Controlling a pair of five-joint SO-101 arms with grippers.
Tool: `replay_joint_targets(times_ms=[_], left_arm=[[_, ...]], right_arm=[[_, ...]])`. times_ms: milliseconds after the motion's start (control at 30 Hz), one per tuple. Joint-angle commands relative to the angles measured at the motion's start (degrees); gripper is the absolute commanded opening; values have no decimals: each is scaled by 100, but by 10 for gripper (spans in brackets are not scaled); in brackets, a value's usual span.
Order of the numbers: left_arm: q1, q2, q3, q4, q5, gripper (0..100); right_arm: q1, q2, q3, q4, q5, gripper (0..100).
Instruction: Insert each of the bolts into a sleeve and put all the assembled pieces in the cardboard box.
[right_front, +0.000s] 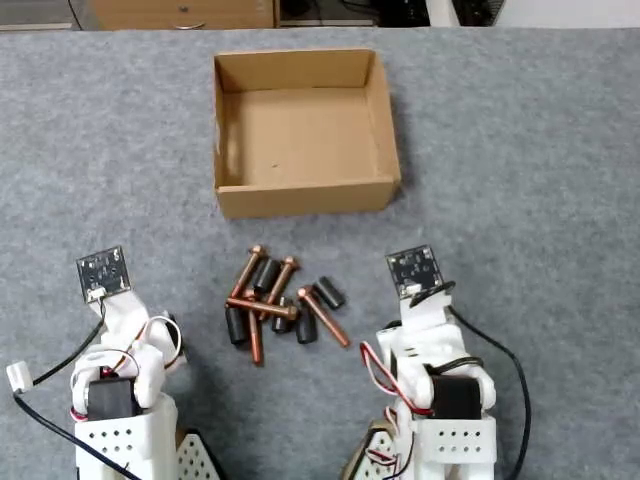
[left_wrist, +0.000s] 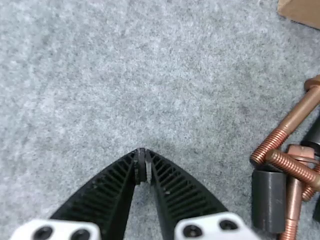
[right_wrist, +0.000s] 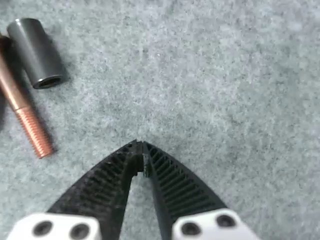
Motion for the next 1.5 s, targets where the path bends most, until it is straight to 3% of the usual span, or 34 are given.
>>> replay_joint_targets(times_ms=[0, 333, 767, 867, 1133, 1467], left_arm=[[9, -4, 62, 26, -26, 19], [167, -4, 62, 44, -18, 19], [185, -4, 62, 176, -18, 19], [167, -4, 62, 202, -18, 19], [158, -4, 62, 202, -18, 19], [158, -13, 62, 202, -18, 19]], right_arm=[[101, -629, -4, 44, 9, 2], [127, -620, -101, -114, 0, 2], [75, -593, -2308, 536, 35, 2], [-277, -435, -2396, 475, 9, 2], [-769, 2149, -3398, -158, 0, 2], [-1912, 5982, -6387, 1582, 0, 2]])
